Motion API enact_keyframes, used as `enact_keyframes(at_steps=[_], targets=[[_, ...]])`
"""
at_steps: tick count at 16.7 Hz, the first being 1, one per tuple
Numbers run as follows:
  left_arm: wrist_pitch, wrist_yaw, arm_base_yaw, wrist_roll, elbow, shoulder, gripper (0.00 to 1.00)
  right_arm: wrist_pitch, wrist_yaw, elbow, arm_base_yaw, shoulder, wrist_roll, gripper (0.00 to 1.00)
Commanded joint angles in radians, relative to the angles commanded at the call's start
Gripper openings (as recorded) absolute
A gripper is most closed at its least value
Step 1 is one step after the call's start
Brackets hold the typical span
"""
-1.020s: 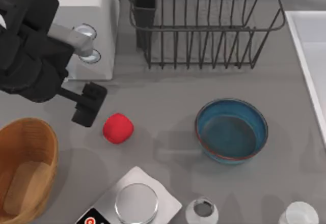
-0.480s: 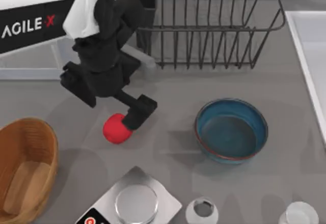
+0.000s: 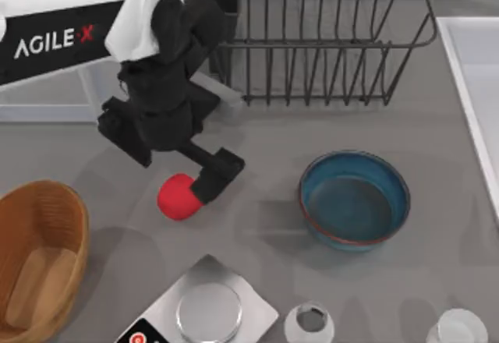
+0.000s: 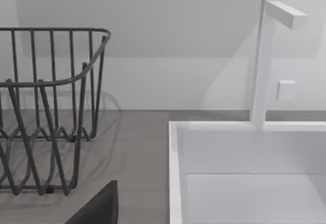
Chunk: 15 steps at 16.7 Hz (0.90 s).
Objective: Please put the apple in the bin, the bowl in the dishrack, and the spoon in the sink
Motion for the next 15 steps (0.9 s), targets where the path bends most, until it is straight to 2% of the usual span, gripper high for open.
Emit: enact_keyframes(at_steps=[7,12,15], targets=[[0.206,0.001,-0.002,-0.001,-0.121,0.081,1.00,0.000,0.000,0.000,0.000,0.000,0.000,1.00],[0.228,0.001,-0.002,-0.002,-0.135,0.091,1.00,0.000,0.000,0.000,0.000,0.000,0.000,1.00],[0.228,0.001,-0.002,-0.002,-0.135,0.091,0.77,0.000,0.000,0.000,0.000,0.000,0.000,1.00]])
